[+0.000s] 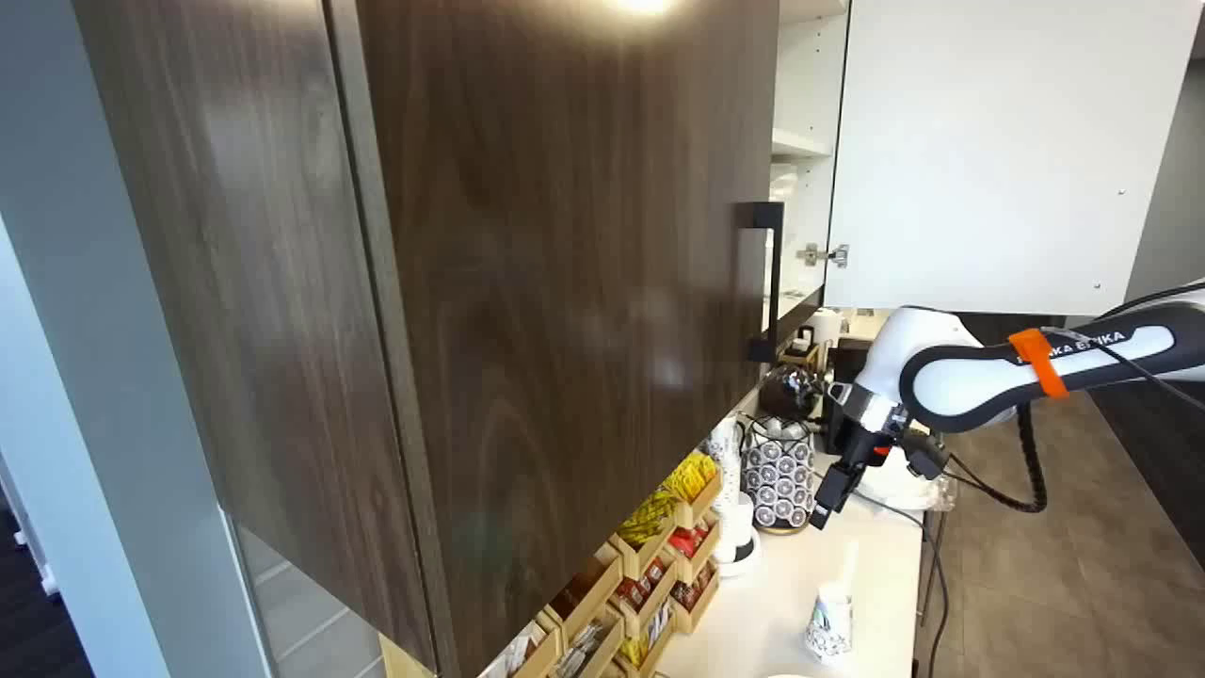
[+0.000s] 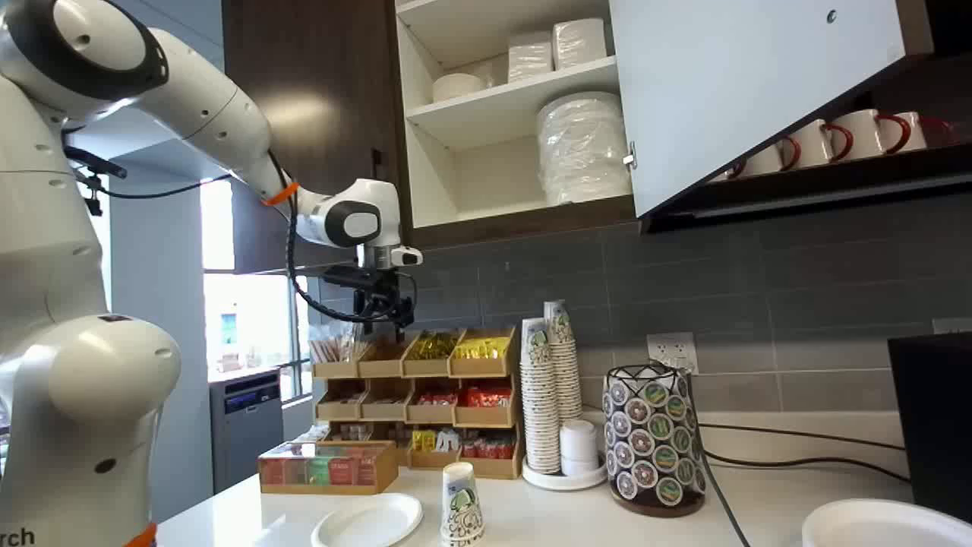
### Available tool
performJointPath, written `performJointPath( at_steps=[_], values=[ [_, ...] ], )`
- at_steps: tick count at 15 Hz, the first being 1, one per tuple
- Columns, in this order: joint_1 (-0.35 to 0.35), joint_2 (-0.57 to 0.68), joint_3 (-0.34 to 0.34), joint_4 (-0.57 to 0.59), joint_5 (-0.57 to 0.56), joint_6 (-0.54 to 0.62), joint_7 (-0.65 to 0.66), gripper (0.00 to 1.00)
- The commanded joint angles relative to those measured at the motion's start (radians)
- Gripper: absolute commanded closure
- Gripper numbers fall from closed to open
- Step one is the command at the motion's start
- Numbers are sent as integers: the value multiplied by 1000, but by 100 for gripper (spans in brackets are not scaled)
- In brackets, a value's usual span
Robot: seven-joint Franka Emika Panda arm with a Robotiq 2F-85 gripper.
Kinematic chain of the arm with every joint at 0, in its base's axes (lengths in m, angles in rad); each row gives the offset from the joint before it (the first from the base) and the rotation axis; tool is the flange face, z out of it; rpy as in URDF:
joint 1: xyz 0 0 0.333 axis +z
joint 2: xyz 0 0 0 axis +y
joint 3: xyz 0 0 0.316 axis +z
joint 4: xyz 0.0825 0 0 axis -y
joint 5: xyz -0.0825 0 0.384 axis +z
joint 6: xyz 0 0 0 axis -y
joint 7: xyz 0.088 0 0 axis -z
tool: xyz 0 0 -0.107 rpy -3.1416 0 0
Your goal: Remove the cup from the stack and put it on the plate
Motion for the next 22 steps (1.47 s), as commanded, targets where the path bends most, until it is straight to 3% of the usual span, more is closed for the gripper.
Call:
performJointPath(
  at_steps=[1,6,15,18,22],
  values=[
    [-17,0,16,2,5,-4,-3,0],
    [-17,0,16,2,5,-4,-3,0],
    [-188,187,63,-133,-403,297,283,0],
    [-207,281,68,-129,-543,353,408,0],
    [-188,396,42,-87,-677,343,538,0]
  ],
)
